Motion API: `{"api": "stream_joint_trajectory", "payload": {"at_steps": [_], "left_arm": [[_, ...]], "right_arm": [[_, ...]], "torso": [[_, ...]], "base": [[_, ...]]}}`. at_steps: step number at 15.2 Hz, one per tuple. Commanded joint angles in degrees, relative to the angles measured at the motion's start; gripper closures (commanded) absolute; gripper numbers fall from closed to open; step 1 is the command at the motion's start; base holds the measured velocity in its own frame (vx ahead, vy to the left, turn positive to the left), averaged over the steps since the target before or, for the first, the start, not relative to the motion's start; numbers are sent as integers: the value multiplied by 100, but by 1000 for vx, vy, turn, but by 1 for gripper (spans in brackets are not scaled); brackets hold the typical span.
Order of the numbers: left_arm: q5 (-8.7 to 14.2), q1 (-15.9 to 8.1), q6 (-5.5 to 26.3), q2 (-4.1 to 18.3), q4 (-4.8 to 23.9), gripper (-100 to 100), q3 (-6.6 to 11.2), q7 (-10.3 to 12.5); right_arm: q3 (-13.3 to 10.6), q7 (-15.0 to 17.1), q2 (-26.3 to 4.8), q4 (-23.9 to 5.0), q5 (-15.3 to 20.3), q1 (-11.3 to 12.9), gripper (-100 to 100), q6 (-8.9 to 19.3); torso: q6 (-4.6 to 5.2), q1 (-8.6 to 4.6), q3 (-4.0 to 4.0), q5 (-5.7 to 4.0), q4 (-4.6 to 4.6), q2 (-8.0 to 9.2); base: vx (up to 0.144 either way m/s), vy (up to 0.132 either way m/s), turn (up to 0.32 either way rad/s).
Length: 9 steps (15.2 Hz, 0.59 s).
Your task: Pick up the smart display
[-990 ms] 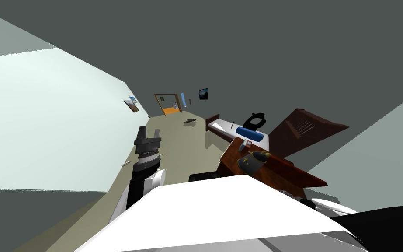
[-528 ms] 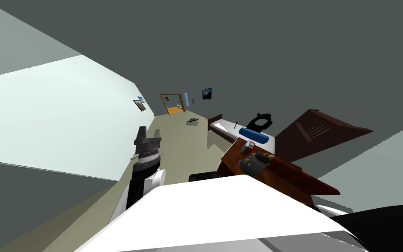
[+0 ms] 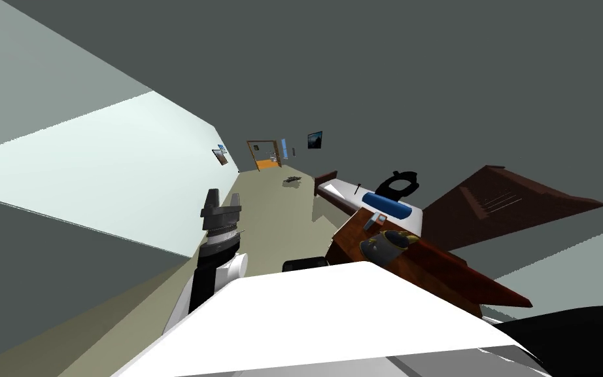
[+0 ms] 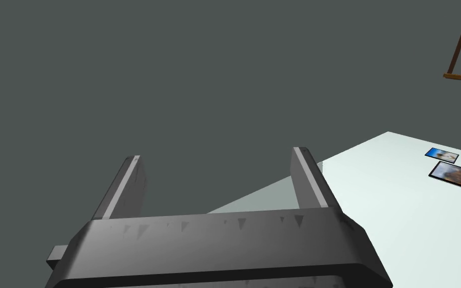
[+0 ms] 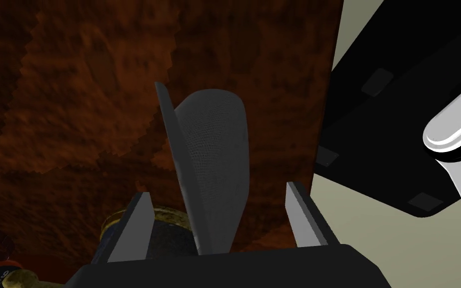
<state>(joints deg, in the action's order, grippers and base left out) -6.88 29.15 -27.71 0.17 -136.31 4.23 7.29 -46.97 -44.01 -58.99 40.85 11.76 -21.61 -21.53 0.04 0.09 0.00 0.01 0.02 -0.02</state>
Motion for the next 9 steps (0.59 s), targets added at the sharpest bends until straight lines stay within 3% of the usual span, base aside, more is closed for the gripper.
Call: {"api": "stream_joint_trajectory", "payload": {"at_steps": [1,4,6,9], "left_arm": [[0,0,0,0,0,0,0,0],[0,0,0,0,0,0,0,0],[0,1,0,0,0,0,0,0],[0,2,0,0,0,0,0,0]], "right_arm": [[0,0,0,0,0,0,100,0],[6,-5,-16,-7,1,5,100,8],[120,261,-104,121,349,43,100,-50],[192,408,-158,181,737,71,100,-83]], "torso": [[0,0,0,0,0,0],[6,-4,-4,-15,-3,-5],[15,-3,-7,-14,-6,-9],[15,6,-16,-9,-8,-27]], "base": [[0,0,0],[0,-3,5],[42,8,-257],[63,21,-198]]}}
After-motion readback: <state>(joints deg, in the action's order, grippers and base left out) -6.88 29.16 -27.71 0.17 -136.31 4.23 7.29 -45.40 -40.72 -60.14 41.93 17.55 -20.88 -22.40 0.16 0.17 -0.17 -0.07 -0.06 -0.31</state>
